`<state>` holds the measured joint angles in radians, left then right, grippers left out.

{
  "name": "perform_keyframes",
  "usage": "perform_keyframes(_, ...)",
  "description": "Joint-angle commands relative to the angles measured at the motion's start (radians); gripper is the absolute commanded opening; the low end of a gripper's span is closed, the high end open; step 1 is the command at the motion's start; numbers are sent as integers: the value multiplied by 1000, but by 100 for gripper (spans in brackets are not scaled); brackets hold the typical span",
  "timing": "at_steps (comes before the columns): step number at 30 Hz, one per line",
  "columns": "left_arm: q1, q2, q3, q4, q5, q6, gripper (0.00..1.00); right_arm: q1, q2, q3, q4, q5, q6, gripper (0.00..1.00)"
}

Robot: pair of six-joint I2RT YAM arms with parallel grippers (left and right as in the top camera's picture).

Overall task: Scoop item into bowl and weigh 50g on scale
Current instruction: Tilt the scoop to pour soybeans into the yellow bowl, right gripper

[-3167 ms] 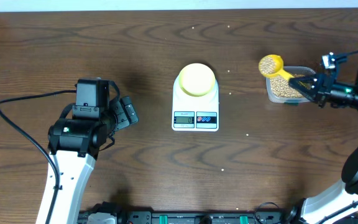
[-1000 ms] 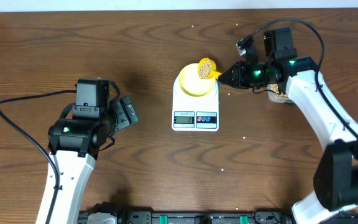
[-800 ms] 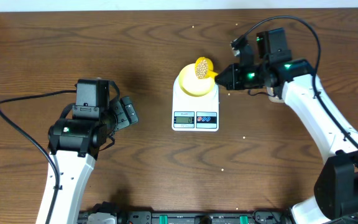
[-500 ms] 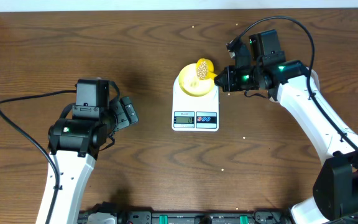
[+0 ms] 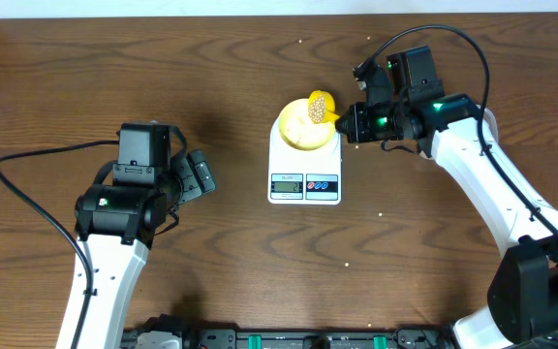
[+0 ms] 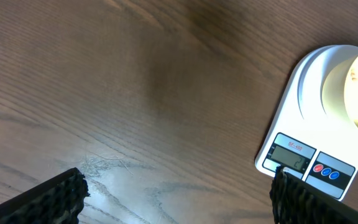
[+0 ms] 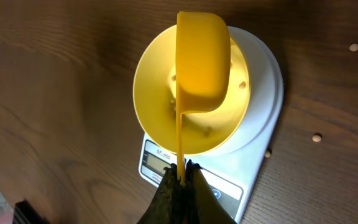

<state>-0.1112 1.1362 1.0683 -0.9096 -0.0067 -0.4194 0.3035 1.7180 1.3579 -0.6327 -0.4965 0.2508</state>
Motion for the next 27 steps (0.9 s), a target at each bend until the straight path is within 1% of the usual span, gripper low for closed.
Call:
perform_keyframes(1,6,1,11,-3,-17,-1,96,9,-13,4,2,27,-21,1)
perform_keyframes(4,6,1,11,-3,-17,-2,96,13,-13,3,2,53,-29,1)
perform_keyframes(14,6,1,11,-3,-17,-1,96,30,-13,4,19,54,-35,1)
perform_keyframes(17,6,1,11,-3,-17,-1,96,39,-13,4,19,55,-58,1)
perform_keyframes(21,6,1,11,-3,-17,-1,96,51,-13,3,19,89,-58,1)
perform_keyframes(27,6,1,11,-3,-17,-1,96,52,-13,4,19,91,-58,1)
